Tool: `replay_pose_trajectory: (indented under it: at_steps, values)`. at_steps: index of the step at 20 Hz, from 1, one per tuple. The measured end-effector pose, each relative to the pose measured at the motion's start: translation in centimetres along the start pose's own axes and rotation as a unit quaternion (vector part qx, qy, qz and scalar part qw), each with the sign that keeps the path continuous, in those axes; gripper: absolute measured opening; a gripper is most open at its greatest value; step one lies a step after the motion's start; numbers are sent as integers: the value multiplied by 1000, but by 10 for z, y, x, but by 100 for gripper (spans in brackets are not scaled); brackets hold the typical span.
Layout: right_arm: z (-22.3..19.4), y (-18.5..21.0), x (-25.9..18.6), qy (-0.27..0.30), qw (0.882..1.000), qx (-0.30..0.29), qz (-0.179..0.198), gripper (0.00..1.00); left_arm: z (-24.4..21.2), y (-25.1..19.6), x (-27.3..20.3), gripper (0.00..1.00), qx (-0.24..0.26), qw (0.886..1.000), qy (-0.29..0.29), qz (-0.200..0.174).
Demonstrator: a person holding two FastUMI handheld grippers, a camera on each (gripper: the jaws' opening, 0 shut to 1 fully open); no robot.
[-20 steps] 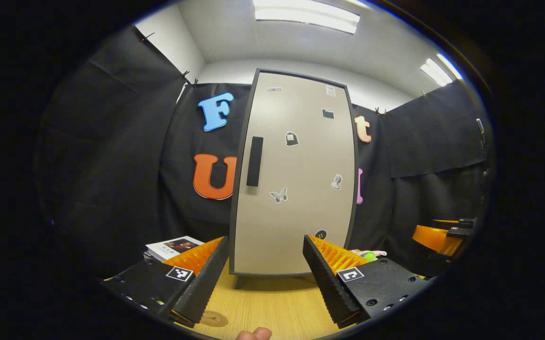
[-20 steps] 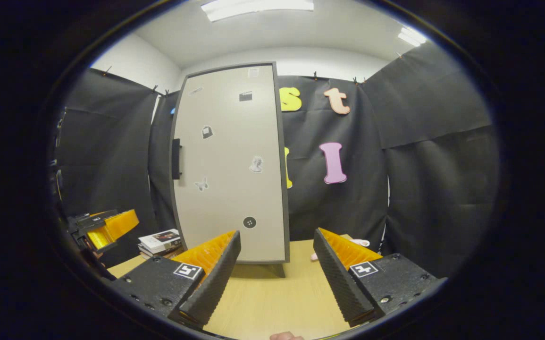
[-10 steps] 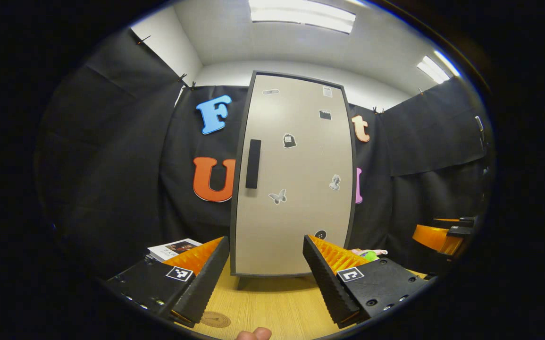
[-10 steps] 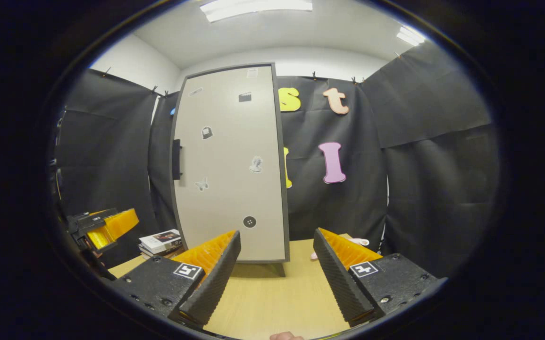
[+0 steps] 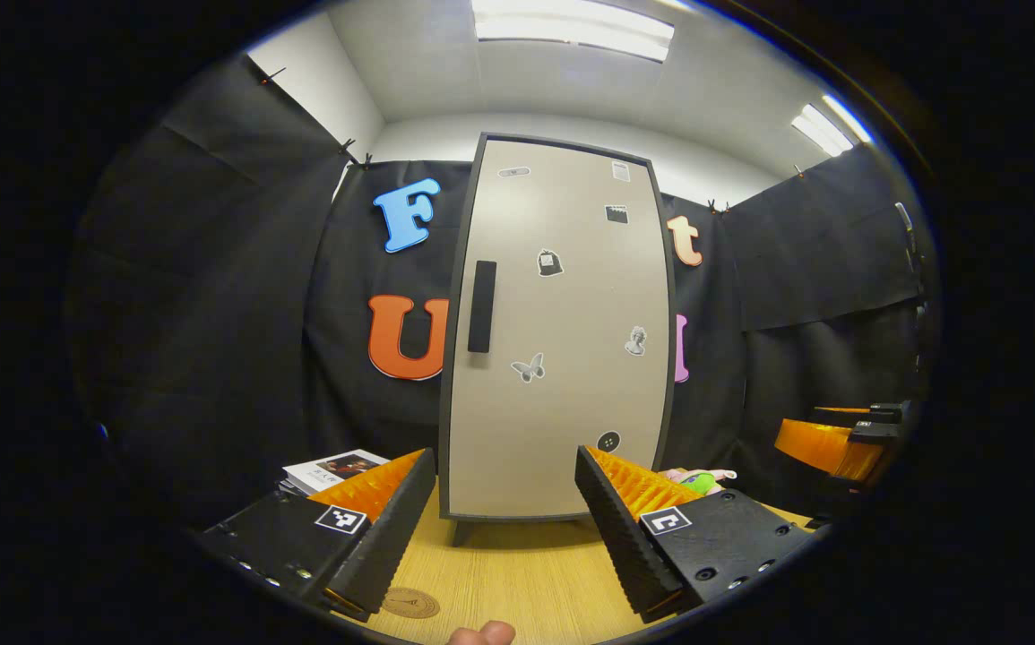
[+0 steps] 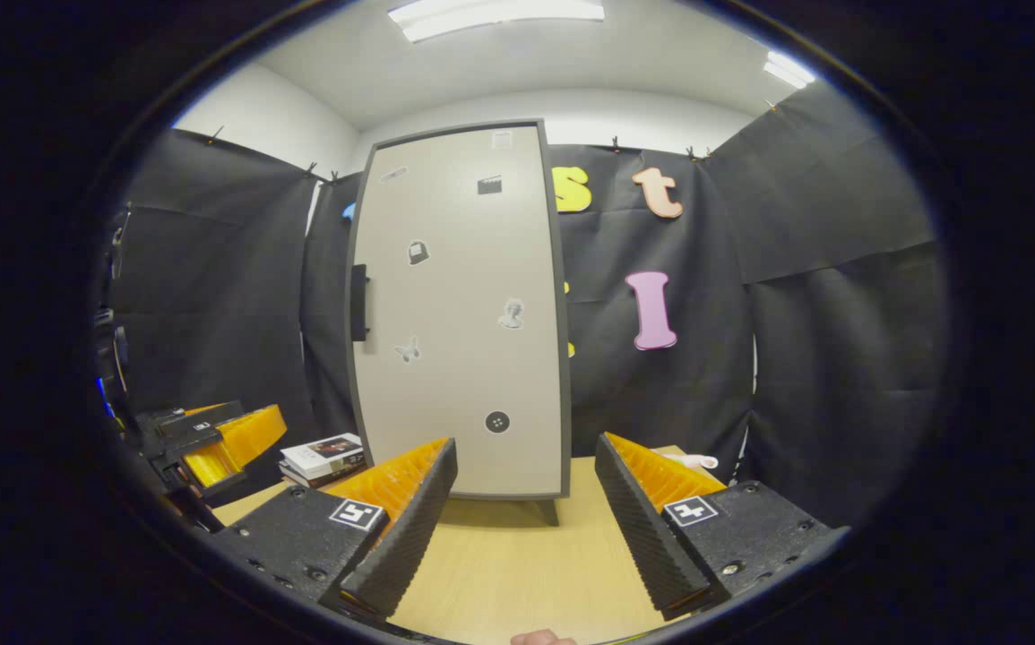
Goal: Open the cabinet door with the right hand, grasp the bottle in the cabinet with the left hand and place it on the coaster, then close the cabinet door with the right hand.
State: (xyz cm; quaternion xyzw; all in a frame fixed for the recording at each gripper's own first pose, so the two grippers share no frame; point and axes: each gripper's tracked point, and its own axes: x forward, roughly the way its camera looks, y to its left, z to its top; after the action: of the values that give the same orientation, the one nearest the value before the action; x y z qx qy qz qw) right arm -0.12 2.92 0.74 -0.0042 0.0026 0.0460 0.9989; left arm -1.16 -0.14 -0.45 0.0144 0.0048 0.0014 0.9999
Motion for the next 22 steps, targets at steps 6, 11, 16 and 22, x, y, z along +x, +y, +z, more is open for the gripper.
replay_pose_trajectory:
  at_steps: [6, 11, 16, 22]
  values:
    - [24, 55, 56, 26, 994, 5, 105, 95, -1, -10, -6, 95, 2, 1000, 3, -11]
    - [52, 103, 117, 21, 988, -6, 154, 99, 0, -18, -13, 95, 7, 1000, 2, -19]
    - [77, 157, 181, 22, 982, 1, 190, 95, -4, -21, -20, 95, 15, 1000, 4, -22]
    - [105, 210, 243, 15, 979, -15, 205, 94, -3, -13, -24, 95, 21, 1000, 2, -10]
